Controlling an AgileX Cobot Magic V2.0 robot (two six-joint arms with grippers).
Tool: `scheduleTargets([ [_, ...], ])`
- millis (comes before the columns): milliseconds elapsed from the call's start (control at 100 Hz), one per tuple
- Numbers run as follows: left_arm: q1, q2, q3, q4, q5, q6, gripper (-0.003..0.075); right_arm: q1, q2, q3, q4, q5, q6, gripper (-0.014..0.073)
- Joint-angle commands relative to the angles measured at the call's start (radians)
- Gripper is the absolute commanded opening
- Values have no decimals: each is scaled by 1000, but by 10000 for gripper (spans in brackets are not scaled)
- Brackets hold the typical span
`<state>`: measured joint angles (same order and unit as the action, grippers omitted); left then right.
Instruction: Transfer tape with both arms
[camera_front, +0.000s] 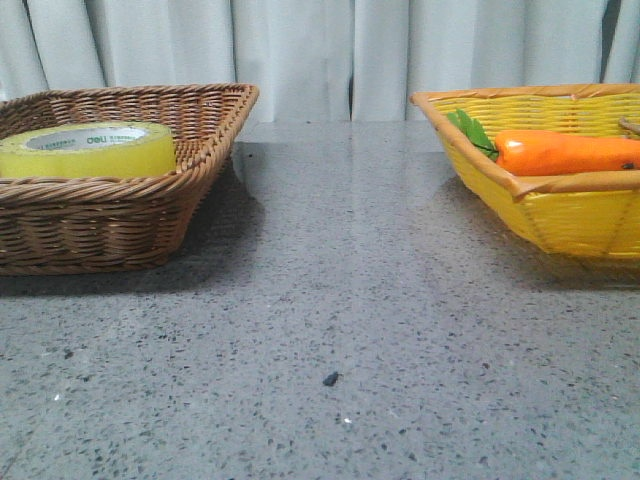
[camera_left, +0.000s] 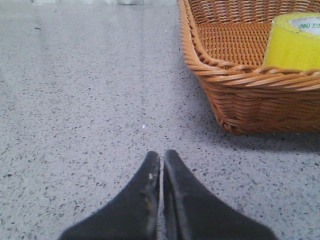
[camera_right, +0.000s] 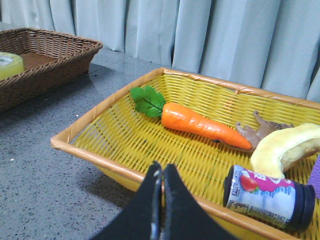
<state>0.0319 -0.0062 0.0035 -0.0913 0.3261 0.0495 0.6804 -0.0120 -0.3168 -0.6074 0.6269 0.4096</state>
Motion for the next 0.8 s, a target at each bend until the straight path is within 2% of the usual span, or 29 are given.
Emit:
scheduleTargets([
  [0, 0, -30, 9, -2, -53, -12, -21, -5, -13, -24, -41, -69, 3, -74],
  [500, 0, -30, 9, -2, -53, -12, -21, -5, -13, -24, -41, -69, 3, -74],
  [790, 0, -30, 9, -2, -53, -12, -21, -154, -11, -24, -47, -65, 3, -74],
])
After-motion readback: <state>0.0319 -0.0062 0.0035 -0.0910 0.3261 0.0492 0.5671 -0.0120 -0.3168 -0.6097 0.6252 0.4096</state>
